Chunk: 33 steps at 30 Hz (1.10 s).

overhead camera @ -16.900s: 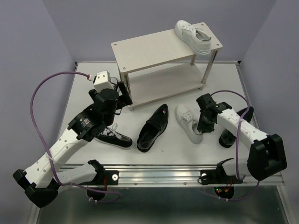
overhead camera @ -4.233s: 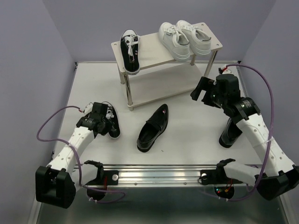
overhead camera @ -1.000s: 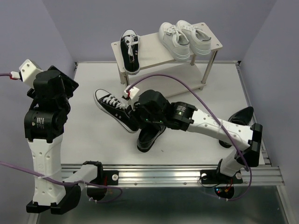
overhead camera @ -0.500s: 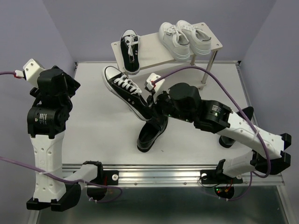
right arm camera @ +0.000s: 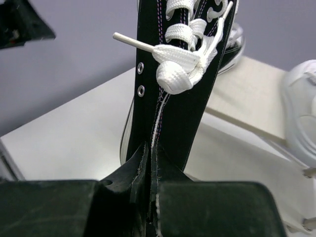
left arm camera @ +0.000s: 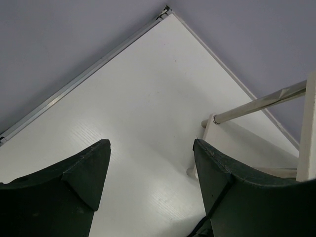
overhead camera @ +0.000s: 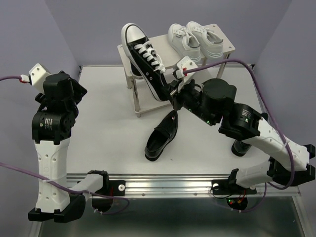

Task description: Place and organize the shoes onto the shoe shelf

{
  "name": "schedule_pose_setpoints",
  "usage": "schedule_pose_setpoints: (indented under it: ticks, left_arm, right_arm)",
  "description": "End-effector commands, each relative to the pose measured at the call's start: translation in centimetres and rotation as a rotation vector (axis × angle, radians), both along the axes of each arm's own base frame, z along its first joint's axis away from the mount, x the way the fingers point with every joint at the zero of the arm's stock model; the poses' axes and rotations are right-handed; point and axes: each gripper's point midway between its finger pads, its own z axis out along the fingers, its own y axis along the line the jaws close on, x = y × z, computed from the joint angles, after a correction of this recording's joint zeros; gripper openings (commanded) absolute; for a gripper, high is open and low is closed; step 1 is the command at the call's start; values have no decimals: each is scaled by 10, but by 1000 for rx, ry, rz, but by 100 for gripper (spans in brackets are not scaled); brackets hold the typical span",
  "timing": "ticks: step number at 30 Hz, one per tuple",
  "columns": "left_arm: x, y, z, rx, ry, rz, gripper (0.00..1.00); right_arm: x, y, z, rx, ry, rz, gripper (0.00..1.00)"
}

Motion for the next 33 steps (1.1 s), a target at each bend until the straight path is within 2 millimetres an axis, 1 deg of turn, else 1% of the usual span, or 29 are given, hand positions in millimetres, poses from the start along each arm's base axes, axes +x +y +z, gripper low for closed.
schedule_pose_setpoints:
  ticks: [1,2,3,5,6,7,8,10,11,13,15,17,19,20,22,24,26,27,28,29,30,31,32,33]
  left_arm:
    - [4,0,3,-6,-32,1,79]
    - [5,0,3,-8,-34,-1,79]
    - [5,0,3,-10,-36,-2,79]
    - [6,-2,2,-14,-35,-12,79]
    - [7,-3,1,-17,-37,-17,79]
    - [8,-4,0,-18,-35,-20,79]
    - [8,-4,0,-19,-36,-20,79]
    - [8,-5,-2,-23,-34,-26,79]
    - [9,-6,-3,-25,-31,-31,79]
    - [8,-6,-4,-27,-34,-33,79]
    - [9,-8,-5,-29,-30,-39,79]
    - [8,-8,-7,-29,-25,-41,79]
    - [9,-8,-8,-30,-21,-45,79]
    - [9,-9,-9,-30,-19,-48,79]
    - [8,-9,-10,-29,-17,-49,79]
    - [9,-9,-12,-30,-14,-50,79]
    - [10,-10,-14,-31,-10,-55,79]
    - [11,-10,-14,-31,-12,-56,79]
    - [11,-11,-15,-33,-10,-60,79]
    - [11,-12,-17,-34,-5,-63,79]
    - [11,-12,-17,-36,-7,-64,79]
    - [11,-12,-19,-38,-5,-64,79]
    - [11,-12,-19,-38,-7,-64,79]
    - [11,-12,-20,-37,-4,-63,79]
  right_arm:
    - [20,-36,94,253,-155,-216,1]
    - [26,-46,103,281,-158,-283,1]
    - [30,-48,105,273,-166,-314,1]
    - [42,-46,102,255,-166,-391,1]
    - [43,-48,109,264,-177,-409,1]
    - [45,-47,112,271,-179,-416,1]
    - [53,-43,108,255,-179,-434,1]
    - [61,-46,114,276,-182,-461,1]
    - [69,-50,113,270,-183,-490,1]
    - [81,-45,107,261,-179,-507,1]
    - [92,-47,107,262,-184,-518,1]
    - [104,-43,100,253,-176,-527,1]
    - [115,-44,93,250,-168,-548,1]
    - [117,-40,90,245,-164,-540,1]
    - [128,-44,85,245,-158,-554,1]
    - [133,-39,79,237,-150,-543,1]
    - [144,-39,73,224,-143,-539,1]
    - [145,-34,68,212,-138,-523,1]
    - [149,-36,66,209,-136,-530,1]
    - [154,-37,61,191,-127,-539,1]
    - [158,-30,51,168,-115,-534,1]
    - [162,-31,50,170,-108,-539,1]
    - [164,-25,44,155,-100,-524,1]
    - [168,-27,41,149,-96,-530,1]
